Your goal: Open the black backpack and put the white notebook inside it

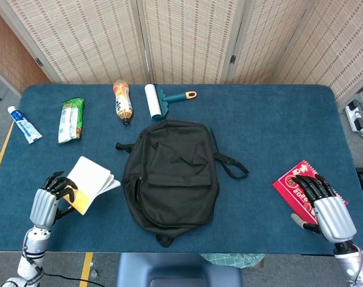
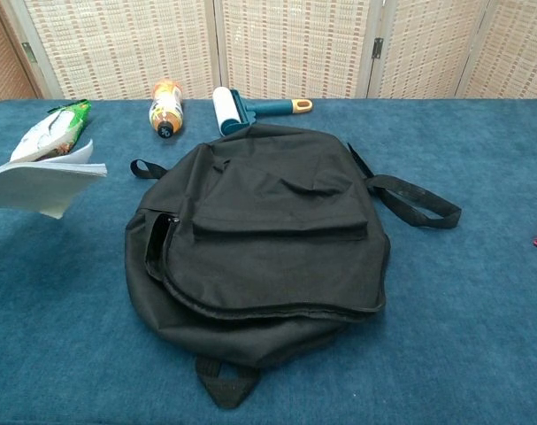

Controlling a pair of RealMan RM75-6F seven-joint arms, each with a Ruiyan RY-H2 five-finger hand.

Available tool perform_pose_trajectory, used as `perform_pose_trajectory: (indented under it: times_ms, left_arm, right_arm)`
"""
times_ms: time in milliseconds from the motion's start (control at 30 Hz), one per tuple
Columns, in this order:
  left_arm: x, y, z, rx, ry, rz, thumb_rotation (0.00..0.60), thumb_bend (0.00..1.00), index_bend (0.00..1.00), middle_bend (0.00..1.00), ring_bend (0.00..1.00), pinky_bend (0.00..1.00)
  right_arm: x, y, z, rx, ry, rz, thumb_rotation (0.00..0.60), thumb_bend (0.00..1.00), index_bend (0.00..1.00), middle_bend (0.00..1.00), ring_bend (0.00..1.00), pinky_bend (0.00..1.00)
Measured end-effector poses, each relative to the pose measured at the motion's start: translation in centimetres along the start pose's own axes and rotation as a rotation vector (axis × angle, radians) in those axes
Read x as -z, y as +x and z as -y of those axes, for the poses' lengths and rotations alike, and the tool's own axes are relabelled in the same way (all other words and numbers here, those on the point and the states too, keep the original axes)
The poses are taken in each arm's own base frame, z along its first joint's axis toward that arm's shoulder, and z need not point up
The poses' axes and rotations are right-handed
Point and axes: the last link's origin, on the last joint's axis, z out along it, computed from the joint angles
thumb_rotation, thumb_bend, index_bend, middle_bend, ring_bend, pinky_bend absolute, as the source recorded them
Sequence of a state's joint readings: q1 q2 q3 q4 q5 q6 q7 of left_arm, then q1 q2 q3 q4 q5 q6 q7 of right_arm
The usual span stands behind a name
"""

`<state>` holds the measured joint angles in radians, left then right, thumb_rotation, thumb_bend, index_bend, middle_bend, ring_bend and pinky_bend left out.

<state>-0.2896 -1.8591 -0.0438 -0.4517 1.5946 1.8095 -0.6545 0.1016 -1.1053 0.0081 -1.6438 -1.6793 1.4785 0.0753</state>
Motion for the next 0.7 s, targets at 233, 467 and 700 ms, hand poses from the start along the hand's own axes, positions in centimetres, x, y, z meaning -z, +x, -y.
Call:
perform_pose_trajectory:
  times_ms: [233,467,700]
  left_arm:
    - [-0.1,1.9,-0.7,-0.074,-0.076,-0.061,0.6,0.46,0.77,0.56,0.41,0.26]
    - [-0.7,2.8,-2.0,-0.136,-0.178,-0.08,0.6,0.46,0.77,0.56,0.41,0.26]
    - [-1.2,3.2,-2.8,-0.145,-0.228,-0.085,0.6,0.46,0.77,0.56,0.41,0.26]
  right_arm:
    - [-2.8,-3.1,3.0,0.002,0.116,0.152,0.6,0.24,0.22,0.19,0.15,0.08]
    - [-6.1,-7.2,8.0,-0.008,0.279,0.287,0.6,0.23,0.22,0.19,0.15,0.08]
    - [-8.6,-10.6,12.7,-0.024,0.401,0.359,0.6,0.23,0.22,0.19,0.16,0.08]
